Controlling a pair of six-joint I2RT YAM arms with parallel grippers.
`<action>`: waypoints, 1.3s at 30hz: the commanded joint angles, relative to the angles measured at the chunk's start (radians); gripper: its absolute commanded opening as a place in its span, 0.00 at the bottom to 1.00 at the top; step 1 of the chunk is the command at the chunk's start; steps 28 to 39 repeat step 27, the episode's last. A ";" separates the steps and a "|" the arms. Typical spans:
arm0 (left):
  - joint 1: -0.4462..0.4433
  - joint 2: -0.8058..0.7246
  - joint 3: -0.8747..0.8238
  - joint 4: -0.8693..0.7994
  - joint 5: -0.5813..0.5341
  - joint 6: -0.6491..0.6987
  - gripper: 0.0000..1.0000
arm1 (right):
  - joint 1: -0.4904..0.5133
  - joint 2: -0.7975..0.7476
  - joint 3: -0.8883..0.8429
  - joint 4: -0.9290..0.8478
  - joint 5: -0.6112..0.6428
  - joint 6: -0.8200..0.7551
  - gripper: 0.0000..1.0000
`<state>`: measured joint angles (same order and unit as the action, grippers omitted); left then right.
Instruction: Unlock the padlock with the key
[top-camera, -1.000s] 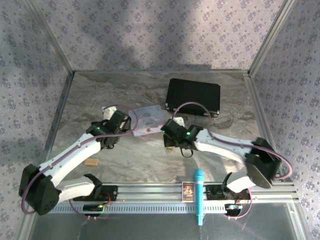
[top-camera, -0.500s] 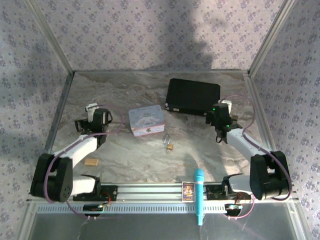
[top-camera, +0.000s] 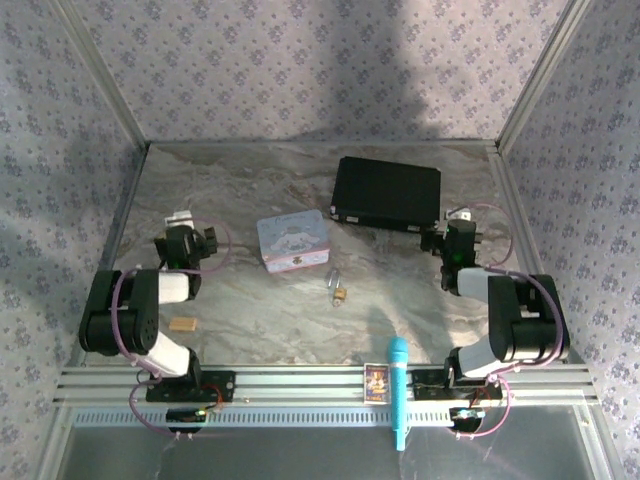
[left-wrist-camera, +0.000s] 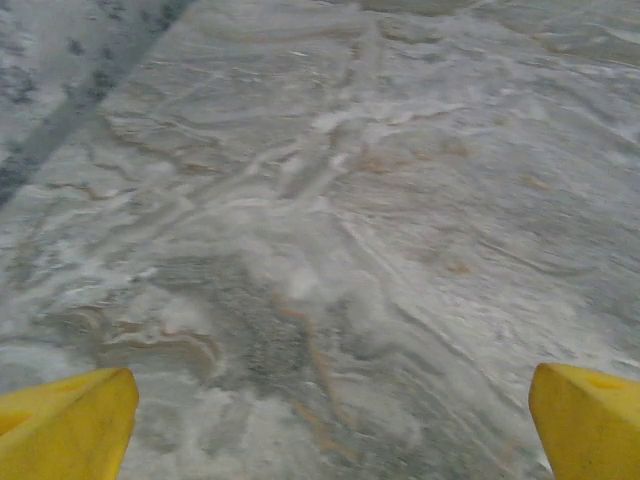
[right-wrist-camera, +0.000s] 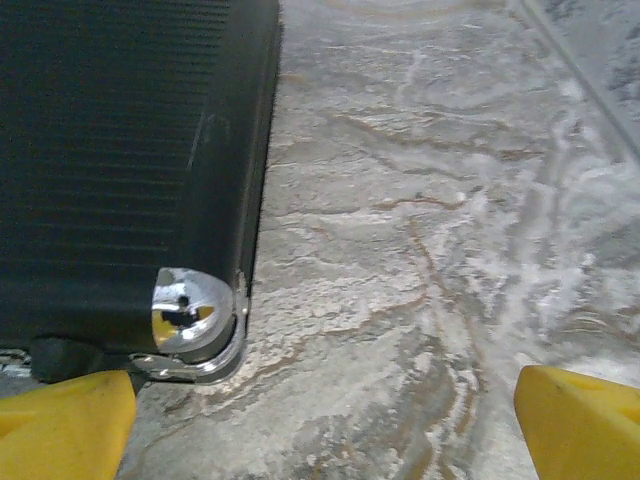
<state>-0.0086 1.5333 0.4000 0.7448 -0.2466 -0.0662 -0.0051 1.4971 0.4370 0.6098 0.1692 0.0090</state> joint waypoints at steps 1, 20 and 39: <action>0.007 -0.002 0.003 0.082 0.083 0.015 1.00 | -0.015 0.023 -0.042 0.193 -0.075 -0.030 0.99; 0.008 0.000 0.003 0.091 0.086 0.017 1.00 | -0.028 0.025 -0.033 0.172 -0.111 -0.025 0.99; 0.007 0.000 0.002 0.090 0.086 0.017 1.00 | -0.018 0.023 -0.037 0.179 -0.108 -0.035 0.99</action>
